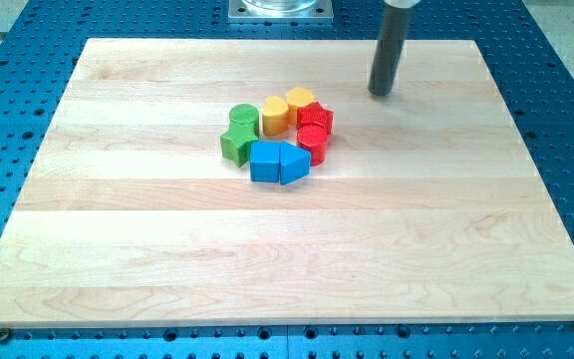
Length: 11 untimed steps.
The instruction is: Slightly push the hexagon down
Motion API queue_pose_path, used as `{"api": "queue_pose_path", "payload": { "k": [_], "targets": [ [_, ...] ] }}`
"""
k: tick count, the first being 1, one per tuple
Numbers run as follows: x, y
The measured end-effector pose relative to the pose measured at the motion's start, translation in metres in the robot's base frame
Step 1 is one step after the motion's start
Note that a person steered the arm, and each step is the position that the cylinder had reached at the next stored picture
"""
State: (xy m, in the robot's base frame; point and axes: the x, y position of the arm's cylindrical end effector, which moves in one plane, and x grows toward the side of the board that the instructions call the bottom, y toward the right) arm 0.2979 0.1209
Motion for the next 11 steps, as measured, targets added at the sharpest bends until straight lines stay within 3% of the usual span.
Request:
{"api": "queue_pose_path", "payload": {
  "k": [2, 4, 11],
  "targets": [
    [0.000, -0.083],
    [0.010, -0.121],
    [0.022, -0.093]
  ]
}}
